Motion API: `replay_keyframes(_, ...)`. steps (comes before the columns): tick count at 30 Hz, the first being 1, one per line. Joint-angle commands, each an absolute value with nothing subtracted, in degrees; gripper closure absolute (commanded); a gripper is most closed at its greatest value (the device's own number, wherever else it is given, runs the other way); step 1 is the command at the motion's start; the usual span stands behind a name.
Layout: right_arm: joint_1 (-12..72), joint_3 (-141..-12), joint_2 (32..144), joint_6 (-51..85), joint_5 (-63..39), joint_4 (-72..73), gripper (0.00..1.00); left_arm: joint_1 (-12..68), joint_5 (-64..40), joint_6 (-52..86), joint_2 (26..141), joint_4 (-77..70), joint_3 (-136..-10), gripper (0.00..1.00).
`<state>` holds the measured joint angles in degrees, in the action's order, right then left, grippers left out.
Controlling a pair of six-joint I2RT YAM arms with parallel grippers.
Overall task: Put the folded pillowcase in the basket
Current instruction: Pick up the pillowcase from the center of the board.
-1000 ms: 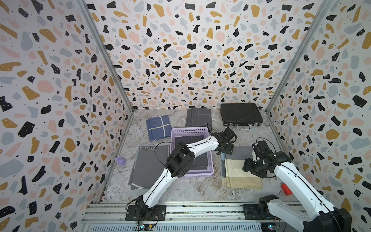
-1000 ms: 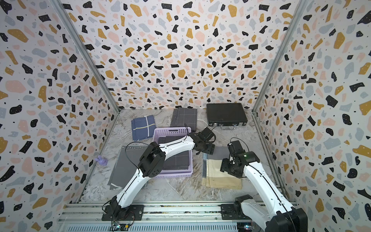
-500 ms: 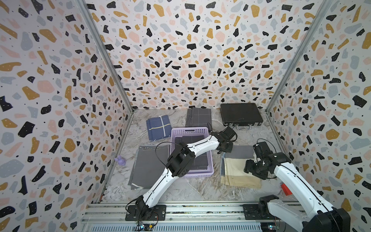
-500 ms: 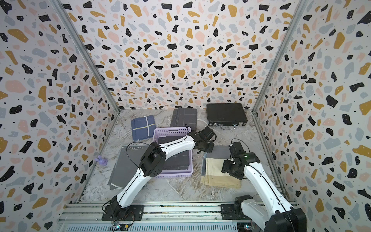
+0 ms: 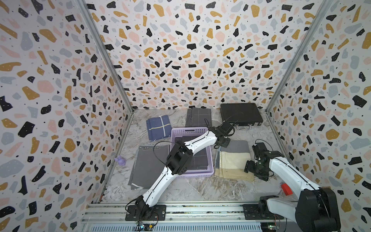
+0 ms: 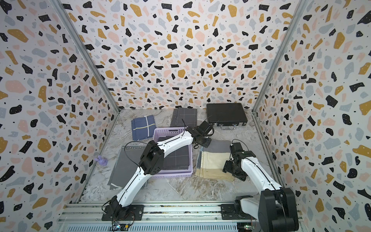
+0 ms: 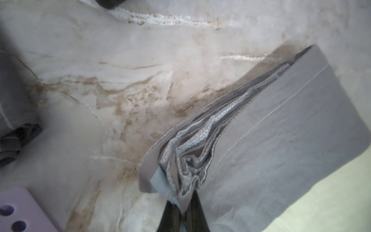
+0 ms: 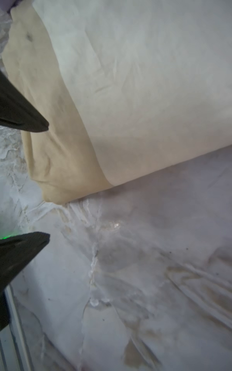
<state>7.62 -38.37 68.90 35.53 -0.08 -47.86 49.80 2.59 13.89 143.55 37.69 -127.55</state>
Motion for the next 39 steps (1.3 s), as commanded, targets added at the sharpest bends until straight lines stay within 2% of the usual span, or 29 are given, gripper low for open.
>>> replay_keyframes(1,7.2,-36.6,71.2,34.9,-1.9,-44.0,0.20,49.8,4.0,11.7,144.1,38.5,-128.8,1.00)
replay_keyframes(5,6.9,-34.3,73.5,34.2,-5.0,-39.5,0.38,49.7,4.7,11.3,143.9,38.4,-128.5,1.00)
replay_keyframes(8,6.9,-33.1,73.9,33.8,-6.5,-36.4,0.56,49.7,4.5,11.7,144.0,38.5,-128.0,1.00)
replay_keyframes(13,6.9,-32.8,74.2,32.8,-6.4,-35.3,0.96,49.7,3.8,12.5,143.9,38.5,-127.3,1.00)
replay_keyframes(14,6.9,-32.7,73.9,32.8,-6.8,-35.3,1.00,49.7,3.7,12.7,143.7,38.4,-127.1,1.00)
replay_keyframes(20,7.0,-33.9,66.1,33.5,-8.5,-39.4,1.00,49.7,1.4,14.1,138.1,38.4,-124.5,1.00)
replay_keyframes(24,7.7,-39.5,56.3,35.9,-12.3,-46.0,1.00,50.1,-2.8,14.1,132.0,38.7,-122.8,1.00)
replay_keyframes(27,9.9,-45.9,50.9,37.1,-11.0,-51.8,1.00,50.4,-3.8,14.7,126.3,38.6,-120.3,1.00)
replay_keyframes(33,14.3,-54.2,48.2,39.9,-11.6,-56.8,1.00,50.7,-6.4,16.4,116.5,38.6,-116.5,1.00)
replay_keyframes(39,21.1,-56.8,49.5,44.5,-14.1,-52.8,1.00,48.1,0.8,14.2,107.3,39.9,-109.2,1.00)
